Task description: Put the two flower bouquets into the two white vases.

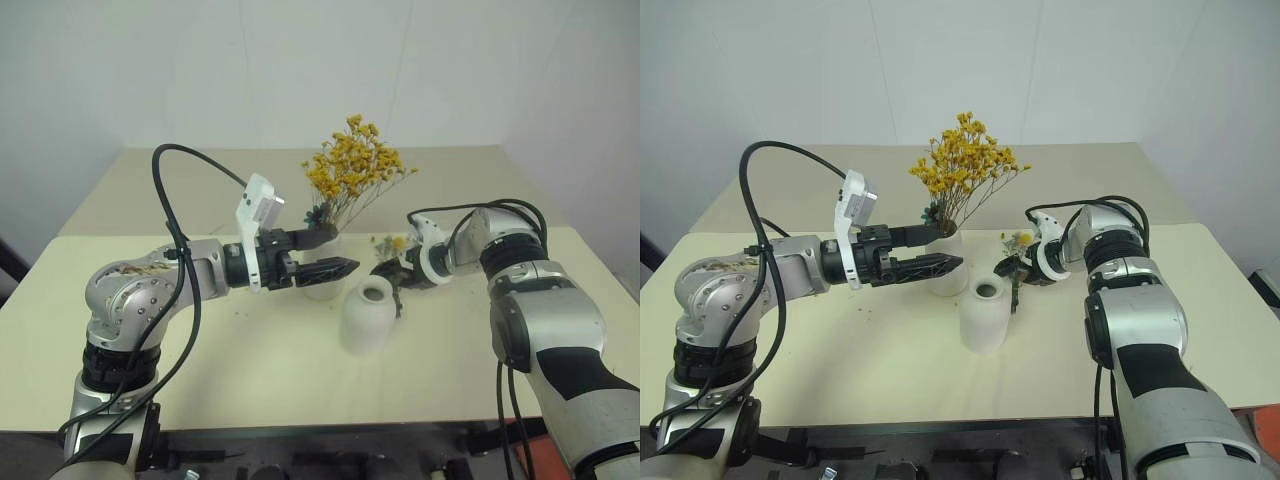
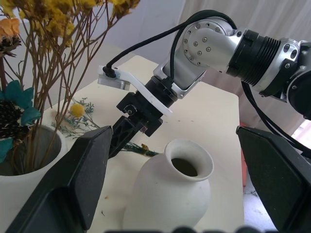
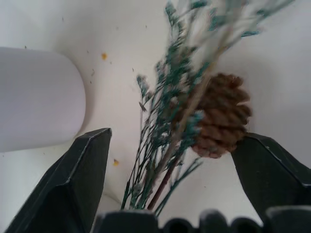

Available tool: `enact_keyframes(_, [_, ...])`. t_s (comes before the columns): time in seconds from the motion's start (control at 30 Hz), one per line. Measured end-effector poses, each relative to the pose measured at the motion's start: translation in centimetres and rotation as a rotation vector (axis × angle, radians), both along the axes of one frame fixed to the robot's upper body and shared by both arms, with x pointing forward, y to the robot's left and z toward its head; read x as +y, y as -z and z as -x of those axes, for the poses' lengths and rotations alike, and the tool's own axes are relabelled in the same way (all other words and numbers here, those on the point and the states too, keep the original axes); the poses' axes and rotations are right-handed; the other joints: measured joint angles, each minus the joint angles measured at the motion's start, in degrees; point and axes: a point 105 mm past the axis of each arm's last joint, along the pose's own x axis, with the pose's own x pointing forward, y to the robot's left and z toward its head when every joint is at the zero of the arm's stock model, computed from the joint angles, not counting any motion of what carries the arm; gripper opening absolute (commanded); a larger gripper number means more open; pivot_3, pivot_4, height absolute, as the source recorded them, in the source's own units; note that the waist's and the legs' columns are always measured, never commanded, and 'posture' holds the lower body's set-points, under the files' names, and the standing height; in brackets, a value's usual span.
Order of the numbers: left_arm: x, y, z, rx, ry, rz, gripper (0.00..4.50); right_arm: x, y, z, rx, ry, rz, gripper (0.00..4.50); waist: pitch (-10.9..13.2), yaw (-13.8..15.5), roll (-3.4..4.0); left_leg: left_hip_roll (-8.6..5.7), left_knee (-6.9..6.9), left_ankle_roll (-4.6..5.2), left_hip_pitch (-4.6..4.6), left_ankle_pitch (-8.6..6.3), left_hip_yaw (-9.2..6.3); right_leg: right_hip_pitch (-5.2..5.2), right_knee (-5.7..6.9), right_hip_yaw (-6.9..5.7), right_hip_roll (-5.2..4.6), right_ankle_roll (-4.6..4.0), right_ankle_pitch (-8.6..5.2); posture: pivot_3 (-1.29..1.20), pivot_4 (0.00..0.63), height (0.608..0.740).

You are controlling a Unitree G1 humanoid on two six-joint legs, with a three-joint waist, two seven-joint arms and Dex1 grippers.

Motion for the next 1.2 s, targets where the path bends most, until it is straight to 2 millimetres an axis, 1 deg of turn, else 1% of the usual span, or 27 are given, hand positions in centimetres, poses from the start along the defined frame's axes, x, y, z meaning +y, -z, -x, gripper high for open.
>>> enact_keyframes(0.2, [0.2,0.1,0.0,0.002,-0.007,-0.006,4.5,-0.3,-0.1,-0.3,-0.025,0.003,0.013,1.63,0.0,0.0,0.01,0.0,0.0,0.0,0.0,0.0,0.0,0.0,0.01,0.0,0.0,0.0,0.0,0.0,0.15,0.74])
enact_keyframes(0.47, [0.2,0.1,-0.1,0.0,-0.01,-0.007,4.5,-1.0,-0.7,-0.7,-0.066,0.028,-0.003,1.63,0.0,-0.1,0.01,0.0,-0.01,0.0,0.0,0.0,0.0,0.0,0.0,0.0,0.0,0.0,0.0,0.0,0.15,0.74])
enact_keyframes(0.6, [0.2,0.1,-0.2,-0.002,-0.014,-0.01,4.5,-1.9,-1.6,-1.2,-0.115,0.055,-0.026,1.63,0.0,0.0,0.01,0.0,-0.01,0.0,0.0,0.0,0.0,0.0,0.0,0.0,0.0,0.0,0.0,0.0,0.15,0.74])
enact_keyframes(0.7, [0.2,0.1,-0.2,-0.002,-0.01,-0.009,4.5,-3.2,-3.1,-1.6,-0.186,0.079,-0.016,1.63,0.0,0.0,0.01,0.0,-0.01,0.0,-0.01,0.0,0.0,0.0,-0.01,0.0,0.0,0.0,0.0,0.0,0.15,0.74])
enact_keyframes(0.87, [0.3,0.2,-0.4,0.004,-0.01,-0.003,4.5,-6.5,-6.3,-2.1,-0.365,0.143,0.023,1.63,0.0,0.1,0.01,0.0,-0.02,0.0,-0.01,0.0,0.0,0.01,-0.03,-0.01,0.0,0.01,0.0,0.0,0.15,0.74])
enact_keyframes(0.93, [0.4,0.3,-0.6,0.009,-0.011,-0.004,4.5,-7.7,-7.7,-1.9,-0.462,0.168,0.023,1.63,0.0,0.2,0.01,0.0,-0.03,0.0,-0.02,0.0,0.0,0.01,-0.03,-0.01,0.0,0.01,-0.01,0.0,0.15,0.74])
enact_keyframes(1.0, [0.4,0.4,-0.7,0.016,-0.007,-0.004,4.5,-8.1,-8.8,-1.5,-0.545,0.18,0.004,1.63,0.0,0.1,0.01,0.01,-0.04,0.0,-0.02,0.0,0.01,0.0,-0.01,0.0,0.0,0.01,-0.01,0.0,0.15,0.74])
enact_keyframes(1.03, [0.3,0.4,-0.7,0.018,0.008,-0.007,4.5,-8.5,-9.7,-1.0,-0.623,0.204,-0.009,1.63,0.0,0.2,0.01,0.01,-0.05,0.0,-0.03,0.0,-0.02,0.0,0.0,-0.02,0.0,0.01,-0.01,0.0,0.15,0.74])
enact_keyframes(1.07, [0.3,0.4,-0.7,0.019,0.009,-0.007,4.5,-8.6,-9.9,-0.9,-0.641,0.21,-0.012,1.63,0.0,0.1,0.01,0.01,-0.05,0.0,-0.03,0.0,0.0,-0.01,0.0,-0.01,-0.01,0.01,-0.01,0.0,0.15,0.74])
enact_keyframes(1.1, [0.1,0.5,-0.6,0.024,0.026,-0.01,4.5,-9.0,-10.4,-0.3,-0.712,0.231,-0.012,1.63,0.0,0.3,0.01,0.01,-0.06,0.0,-0.03,0.0,-0.03,0.01,0.0,-0.04,-0.01,0.01,0.0,0.0,0.15,0.74])
enact_keyframes(1.2, [0.1,0.7,-0.4,0.022,0.062,-0.026,4.5,-9.0,-11.3,1.6,-0.861,0.232,-0.048,1.63,0.0,0.2,0.02,0.0,-0.06,0.0,-0.02,0.0,-0.02,0.0,0.0,-0.01,-0.03,0.02,0.0,0.0,0.15,0.74])
